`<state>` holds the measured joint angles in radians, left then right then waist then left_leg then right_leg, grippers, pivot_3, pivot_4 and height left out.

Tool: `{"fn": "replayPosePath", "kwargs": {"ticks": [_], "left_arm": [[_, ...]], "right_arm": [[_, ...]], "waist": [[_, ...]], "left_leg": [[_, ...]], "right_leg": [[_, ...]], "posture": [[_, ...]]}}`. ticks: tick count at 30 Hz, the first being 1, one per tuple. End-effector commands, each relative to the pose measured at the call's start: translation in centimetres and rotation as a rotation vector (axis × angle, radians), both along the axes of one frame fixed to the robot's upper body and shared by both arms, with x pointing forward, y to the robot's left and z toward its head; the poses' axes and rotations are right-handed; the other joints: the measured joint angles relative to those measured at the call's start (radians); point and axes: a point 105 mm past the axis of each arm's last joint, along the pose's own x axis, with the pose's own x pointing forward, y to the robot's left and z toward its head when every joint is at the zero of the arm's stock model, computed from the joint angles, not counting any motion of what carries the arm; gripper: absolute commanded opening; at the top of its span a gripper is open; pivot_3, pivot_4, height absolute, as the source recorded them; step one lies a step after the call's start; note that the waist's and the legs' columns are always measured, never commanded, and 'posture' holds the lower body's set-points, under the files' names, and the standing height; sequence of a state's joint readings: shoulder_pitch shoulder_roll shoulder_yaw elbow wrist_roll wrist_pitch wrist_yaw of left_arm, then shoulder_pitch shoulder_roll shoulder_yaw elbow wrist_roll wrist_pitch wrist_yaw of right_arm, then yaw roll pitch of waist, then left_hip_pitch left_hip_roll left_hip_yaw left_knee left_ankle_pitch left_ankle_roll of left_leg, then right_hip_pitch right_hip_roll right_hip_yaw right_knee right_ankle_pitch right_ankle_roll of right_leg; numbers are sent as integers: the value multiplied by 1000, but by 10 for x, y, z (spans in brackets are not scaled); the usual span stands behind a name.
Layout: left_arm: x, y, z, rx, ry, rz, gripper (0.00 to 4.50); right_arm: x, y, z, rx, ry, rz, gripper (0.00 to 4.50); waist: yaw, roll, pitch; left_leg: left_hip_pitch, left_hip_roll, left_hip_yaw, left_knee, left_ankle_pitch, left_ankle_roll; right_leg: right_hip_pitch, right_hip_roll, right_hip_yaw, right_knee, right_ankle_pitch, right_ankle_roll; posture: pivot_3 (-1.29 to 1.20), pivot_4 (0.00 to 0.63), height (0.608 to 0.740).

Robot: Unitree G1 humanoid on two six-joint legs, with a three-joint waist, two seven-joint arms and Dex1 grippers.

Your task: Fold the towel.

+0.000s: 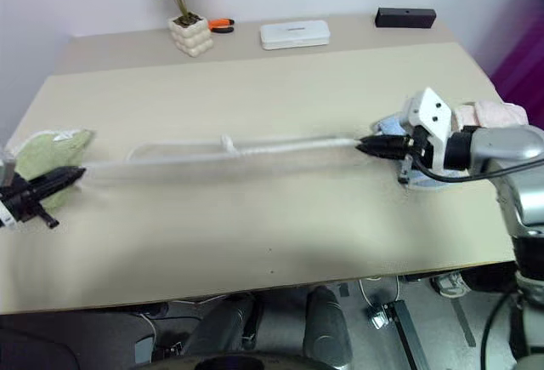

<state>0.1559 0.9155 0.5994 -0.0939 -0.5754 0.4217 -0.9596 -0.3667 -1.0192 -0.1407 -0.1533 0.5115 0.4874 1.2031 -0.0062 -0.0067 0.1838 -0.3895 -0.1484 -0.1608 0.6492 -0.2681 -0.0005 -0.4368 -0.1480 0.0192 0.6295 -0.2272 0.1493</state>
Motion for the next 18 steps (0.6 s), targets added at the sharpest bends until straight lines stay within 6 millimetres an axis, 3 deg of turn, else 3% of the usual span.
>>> {"fn": "replayPosePath", "kwargs": {"ticks": [1,4,8,13,18], "left_arm": [[-5,4,14,44,-16,1,0],[10,13,16,57,-70,65,0],[33,14,10,87,-103,88,0],[71,-4,-8,111,-111,50,0],[88,-6,-22,141,-87,47,0]], "right_arm": [[-7,-2,11,-8,-18,10,20],[17,-10,10,-32,-93,-95,20],[39,-14,-5,-76,-112,-171,20],[62,-16,-37,-134,-107,-223,20],[74,-15,-45,-113,-113,-251,20]], "waist": [[3,0,0],[4,0,0],[6,0,-1],[11,-1,-1],[2,-1,-1]], "left_leg": [[0,0,0,0,0,0],[0,0,1,1,0,0],[1,0,2,0,0,0],[0,0,3,0,3,-5],[-1,0,4,0,3,-5]], "right_leg": [[0,0,0,0,0,0],[0,-1,0,0,0,0],[0,-1,0,0,1,-1],[-1,-1,0,-1,1,0],[-3,-1,0,-1,1,-1]], "posture": [[0,150,740],[0,150,740],[0,150,740],[0,150,740],[0,150,740]]}}
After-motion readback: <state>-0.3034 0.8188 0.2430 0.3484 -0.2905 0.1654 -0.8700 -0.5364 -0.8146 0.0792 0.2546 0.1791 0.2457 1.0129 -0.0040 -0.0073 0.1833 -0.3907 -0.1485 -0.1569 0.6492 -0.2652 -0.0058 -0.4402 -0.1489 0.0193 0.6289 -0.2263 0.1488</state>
